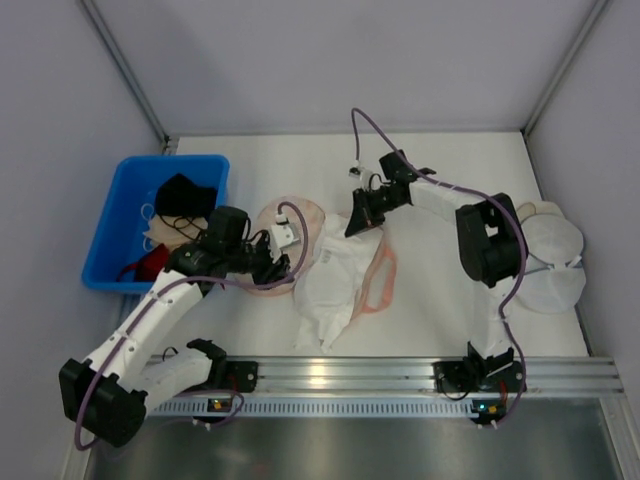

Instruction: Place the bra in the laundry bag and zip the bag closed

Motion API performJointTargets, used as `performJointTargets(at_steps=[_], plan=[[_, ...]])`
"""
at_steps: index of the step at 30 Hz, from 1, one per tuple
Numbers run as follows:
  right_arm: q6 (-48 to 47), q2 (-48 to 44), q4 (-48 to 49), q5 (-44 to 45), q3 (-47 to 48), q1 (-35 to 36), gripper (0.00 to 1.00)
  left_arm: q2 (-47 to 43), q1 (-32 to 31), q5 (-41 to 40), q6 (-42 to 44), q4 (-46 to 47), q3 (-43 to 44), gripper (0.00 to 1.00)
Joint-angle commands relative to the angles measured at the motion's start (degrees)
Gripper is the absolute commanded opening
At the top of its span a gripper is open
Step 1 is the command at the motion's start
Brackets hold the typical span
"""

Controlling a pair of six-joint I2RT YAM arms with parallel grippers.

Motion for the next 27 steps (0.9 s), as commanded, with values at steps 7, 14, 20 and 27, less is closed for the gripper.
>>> performJointTargets(at_steps=[7, 14, 20, 27], plan=[[-0.8, 2.4, -0.1, -0.6, -1.8, 2.8, 0.03, -0.3, -5.5, 0.8, 34.9, -21.4, -4.9, 0.43], [-3.5, 2.4, -2.4, 3.7, -2.8, 2.9, 0.23, 8.0, -18.8, -2.1, 39.5, -21.1, -6.7, 0.56], [-5.5, 1.2, -3.2, 4.6, -3.1, 2.9, 0.37, 13.2, -25.5, -5.7, 37.0, -10.9, -8.1, 0.55], [-6.1, -0.9, -4.6, 5.2, -1.9, 2.8, 0.50, 17.8, -30.2, -9.9, 35.2, -1.8, -10.9, 0.51]])
